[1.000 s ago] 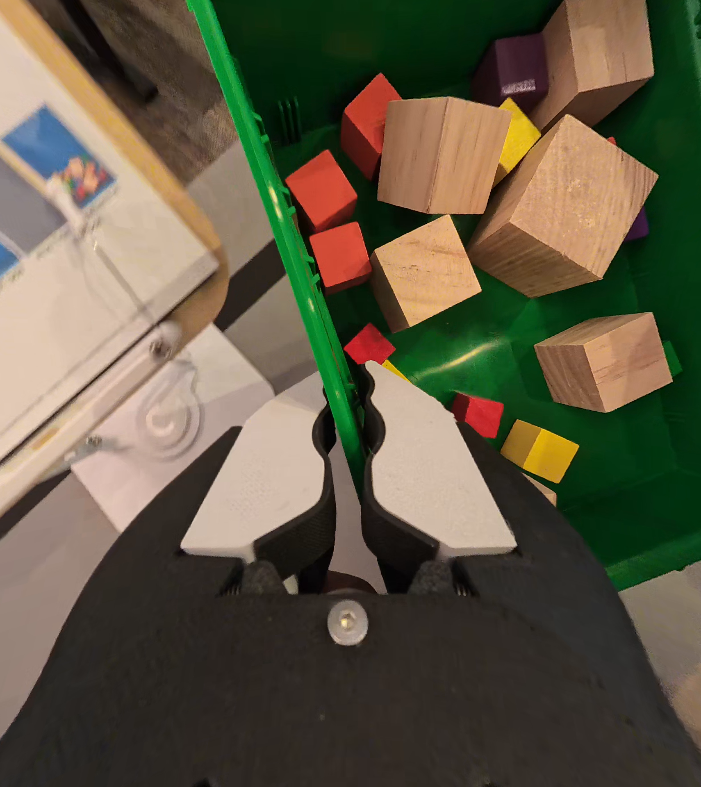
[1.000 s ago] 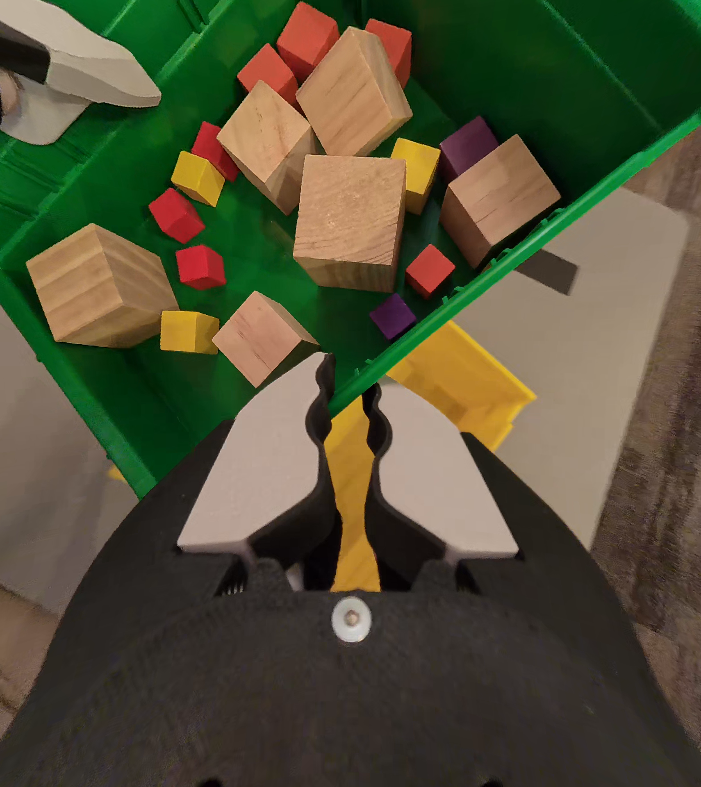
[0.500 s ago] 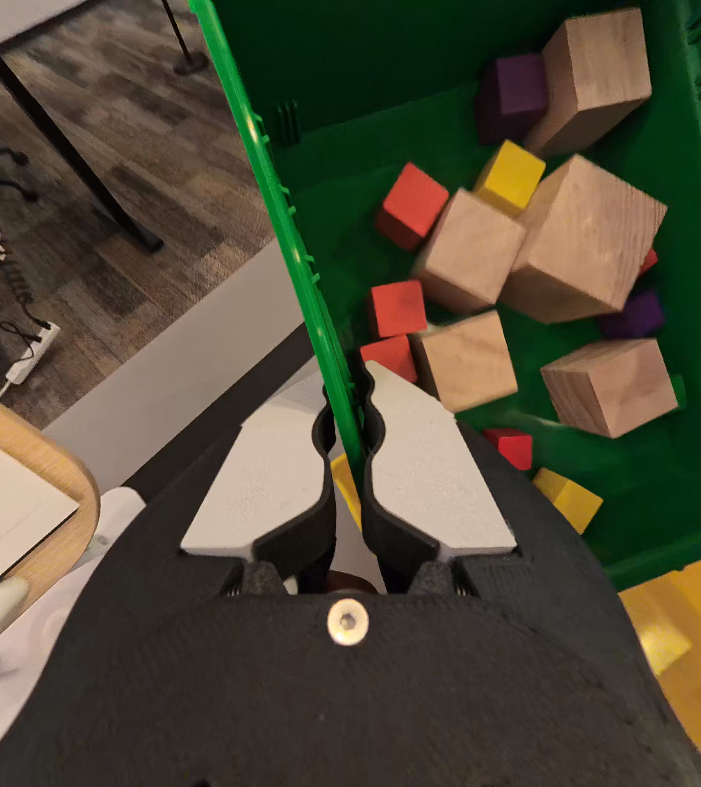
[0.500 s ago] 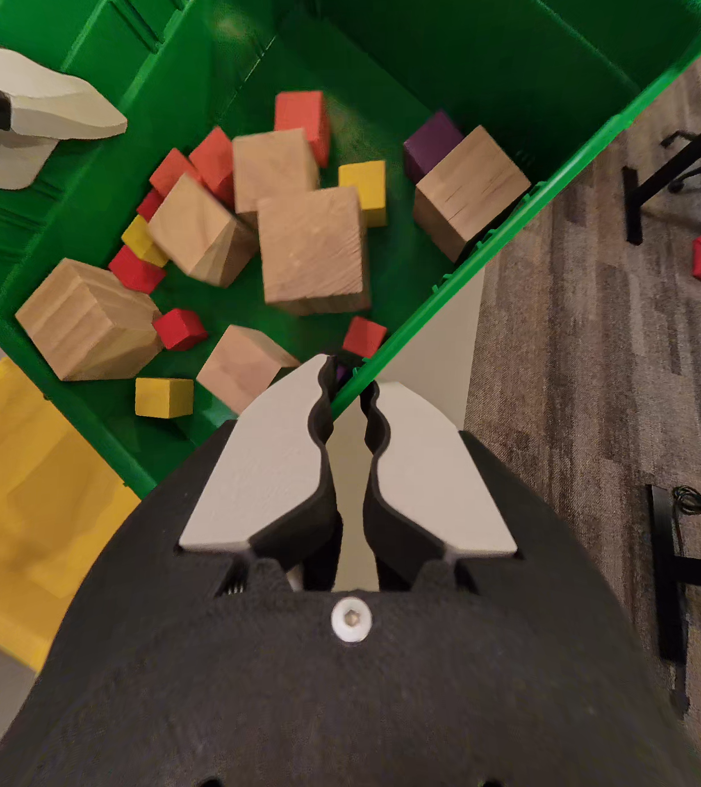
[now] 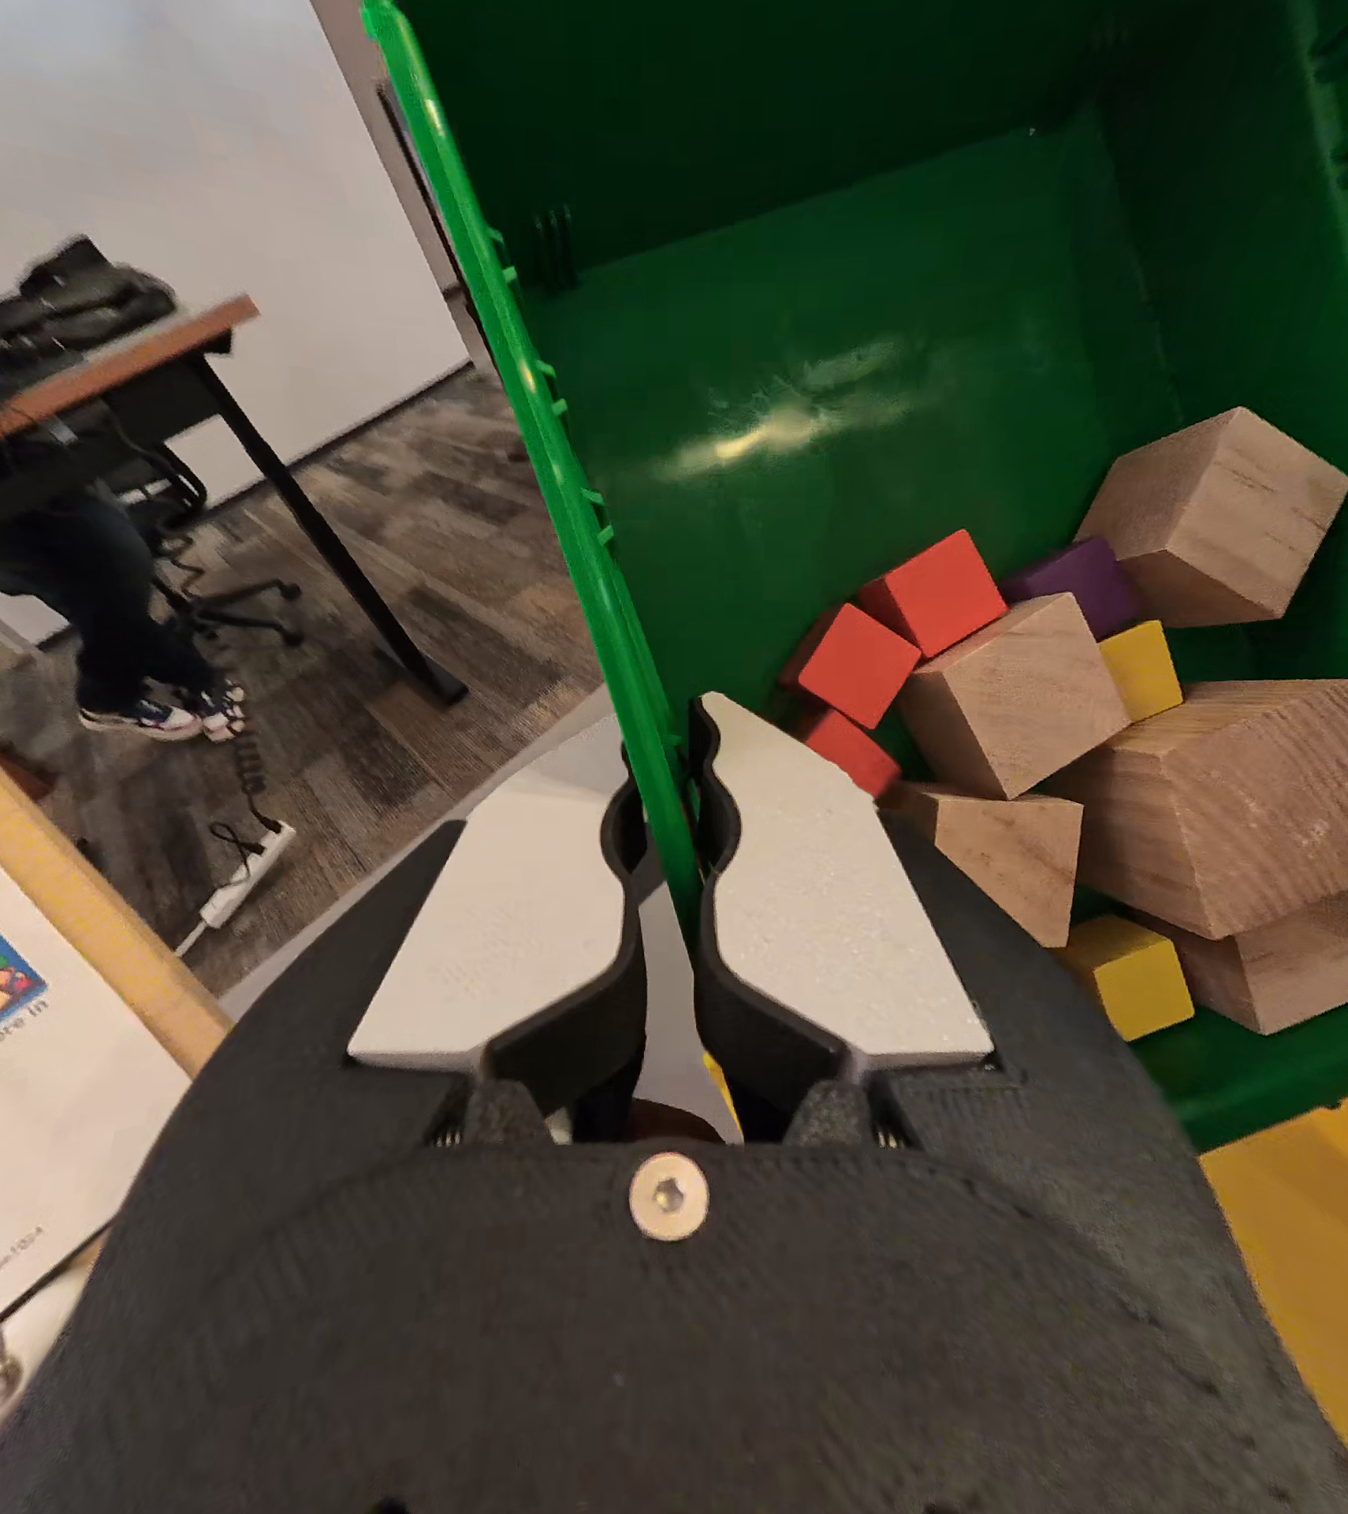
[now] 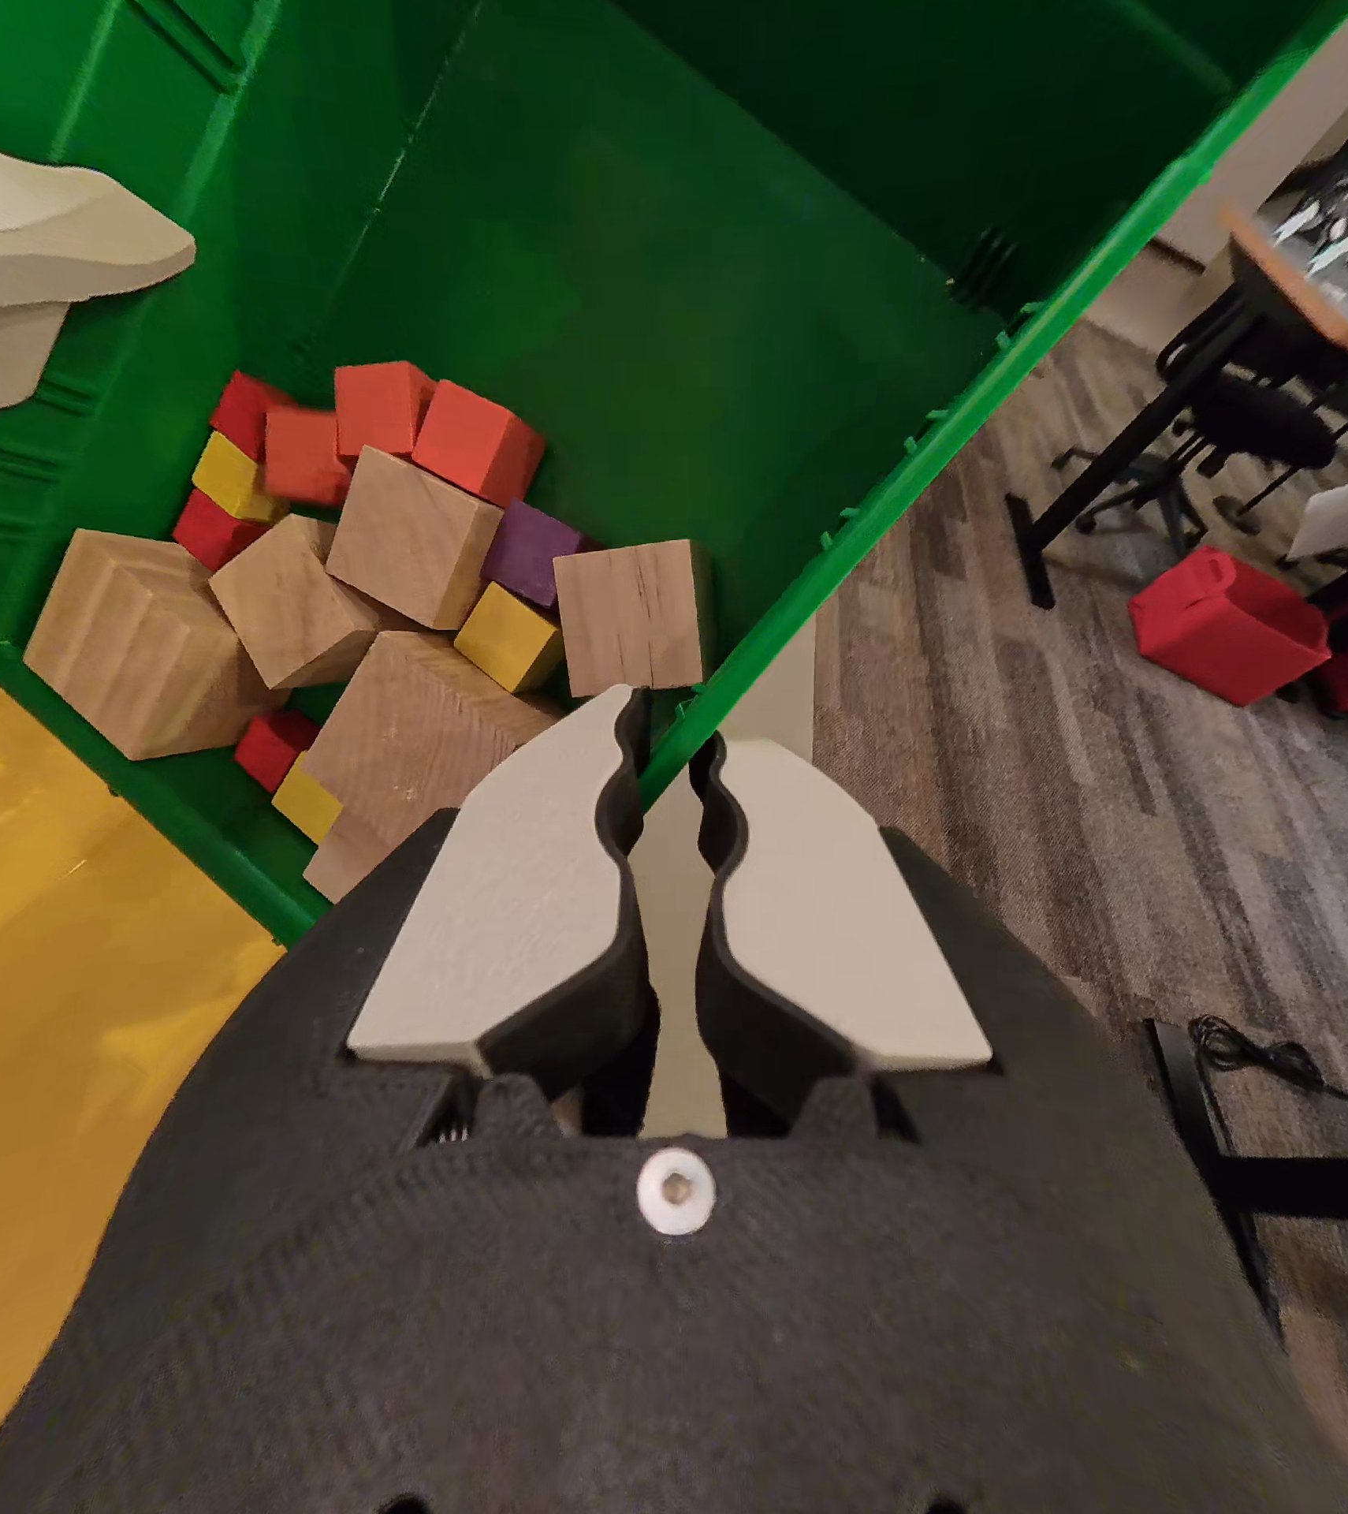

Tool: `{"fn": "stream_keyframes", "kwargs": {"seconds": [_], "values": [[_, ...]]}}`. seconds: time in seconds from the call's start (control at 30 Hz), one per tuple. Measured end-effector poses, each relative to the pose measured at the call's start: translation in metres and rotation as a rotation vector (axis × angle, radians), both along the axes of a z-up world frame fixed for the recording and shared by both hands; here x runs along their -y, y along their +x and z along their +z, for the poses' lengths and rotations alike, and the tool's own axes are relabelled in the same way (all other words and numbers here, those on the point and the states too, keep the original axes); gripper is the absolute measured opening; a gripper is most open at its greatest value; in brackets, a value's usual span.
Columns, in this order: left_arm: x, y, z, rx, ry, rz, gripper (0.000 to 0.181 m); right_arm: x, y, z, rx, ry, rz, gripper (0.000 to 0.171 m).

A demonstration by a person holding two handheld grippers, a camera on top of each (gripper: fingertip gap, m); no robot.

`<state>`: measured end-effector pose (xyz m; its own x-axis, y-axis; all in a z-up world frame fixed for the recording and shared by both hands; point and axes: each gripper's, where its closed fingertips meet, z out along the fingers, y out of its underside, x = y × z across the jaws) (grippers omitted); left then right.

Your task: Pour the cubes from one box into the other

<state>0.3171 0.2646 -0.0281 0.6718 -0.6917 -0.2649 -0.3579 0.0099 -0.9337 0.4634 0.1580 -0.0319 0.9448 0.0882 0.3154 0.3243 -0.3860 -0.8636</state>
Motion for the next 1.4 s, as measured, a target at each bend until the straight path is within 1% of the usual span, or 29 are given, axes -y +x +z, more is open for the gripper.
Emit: {"fn": "stream_keyframes", "kwargs": {"seconds": [0.13, 0.2, 0.53, 0.73, 0.83, 0.97, 1.1, 1.27, 1.4], "values": [[0.003, -0.001, 0.013, 0.017, 0.128, 0.010, 0.008, -0.001, 0.000, 0.008, 0.038, 0.085, -0.006, 0.004], [0.002, -0.003, 0.017, 0.030, 0.144, 0.018, 0.008, -0.001, -0.001, 0.012, 0.049, 0.118, -0.004, 0.004], [0.004, -0.004, 0.029, 0.055, 0.338, 0.055, 0.010, -0.001, -0.002, 0.020, 0.117, 0.260, -0.032, 0.003], [0.001, -0.004, 0.024, 0.073, 0.314, 0.054, 0.010, 0.000, -0.006, 0.024, 0.155, 0.311, -0.029, 0.002], [0.003, -0.007, 0.030, 0.116, 0.351, 0.056, 0.008, 0.000, -0.006, 0.026, 0.163, 0.331, -0.026, 0.003], [0.007, -0.008, 0.044, 0.151, 0.442, 0.075, 0.006, 0.000, -0.005, 0.030, 0.147, 0.376, -0.031, 0.002], [0.009, -0.006, 0.051, 0.176, 0.502, 0.087, 0.006, -0.002, -0.002, 0.033, 0.147, 0.412, -0.044, 0.002], [-0.002, -0.002, 0.041, 0.179, 0.477, 0.093, 0.006, -0.012, 0.001, 0.032, 0.168, 0.410, -0.044, 0.002], [-0.012, 0.002, 0.043, 0.186, 0.488, 0.105, 0.006, -0.023, 0.006, 0.032, 0.172, 0.417, -0.050, 0.002]]}}
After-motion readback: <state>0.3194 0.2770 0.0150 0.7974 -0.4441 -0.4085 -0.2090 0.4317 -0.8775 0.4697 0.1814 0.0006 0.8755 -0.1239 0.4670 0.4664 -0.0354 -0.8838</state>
